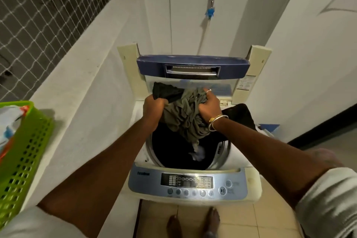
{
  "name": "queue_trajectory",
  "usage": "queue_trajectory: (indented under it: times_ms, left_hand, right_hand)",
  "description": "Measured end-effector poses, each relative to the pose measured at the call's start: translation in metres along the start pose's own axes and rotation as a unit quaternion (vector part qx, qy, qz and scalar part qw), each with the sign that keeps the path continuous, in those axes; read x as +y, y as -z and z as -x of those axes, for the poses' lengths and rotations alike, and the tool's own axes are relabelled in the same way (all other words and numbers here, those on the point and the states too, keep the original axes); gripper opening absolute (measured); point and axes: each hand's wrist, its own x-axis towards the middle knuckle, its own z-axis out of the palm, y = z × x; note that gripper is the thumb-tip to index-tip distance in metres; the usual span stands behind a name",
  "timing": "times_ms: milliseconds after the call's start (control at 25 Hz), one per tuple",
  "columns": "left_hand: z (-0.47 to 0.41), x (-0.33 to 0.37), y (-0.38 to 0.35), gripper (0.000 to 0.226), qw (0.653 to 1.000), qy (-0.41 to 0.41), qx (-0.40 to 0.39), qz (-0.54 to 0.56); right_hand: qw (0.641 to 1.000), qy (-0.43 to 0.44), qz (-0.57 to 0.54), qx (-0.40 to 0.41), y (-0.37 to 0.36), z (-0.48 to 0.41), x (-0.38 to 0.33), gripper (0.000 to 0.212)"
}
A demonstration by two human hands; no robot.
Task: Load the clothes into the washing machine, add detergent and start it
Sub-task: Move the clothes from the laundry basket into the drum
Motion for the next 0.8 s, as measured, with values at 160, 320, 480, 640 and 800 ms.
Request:
queue_trajectory:
  times_ms: [160, 320, 480, 640, 800]
  left_hand:
    - [-0.010, -0.040, -0.014, 0.032, 0.998, 0.014, -0.033, -0.046]
    - [-0.023, -0.079, -0.018, 0.052, 0.990, 0.048, -0.111, -0.073]
    - [-0.030, -0.098, -0.022, 0.048, 0.977, 0.101, -0.111, -0.150]
    - [-0.022, -0.100, -0.024, 0.048, 0.960, 0.134, -0.232, -0.084]
    - [-0.011, -0.103, -0.032, 0.066, 0.945, 0.058, -0.323, -0.007]
  right_hand:
    - [0.997, -0.031, 0.045, -0.045, -0.001, 0.006, 0.048, 0.009]
    - [0.987, -0.055, 0.129, -0.072, -0.006, 0.014, 0.079, 0.008]
    - [0.984, -0.050, 0.144, -0.092, -0.008, 0.018, 0.091, 0.016]
    - [0.994, -0.021, 0.084, -0.059, -0.010, 0.014, 0.078, 0.033]
    - [0.991, -0.089, -0.098, 0.007, -0.031, 0.007, 0.055, 0.023]
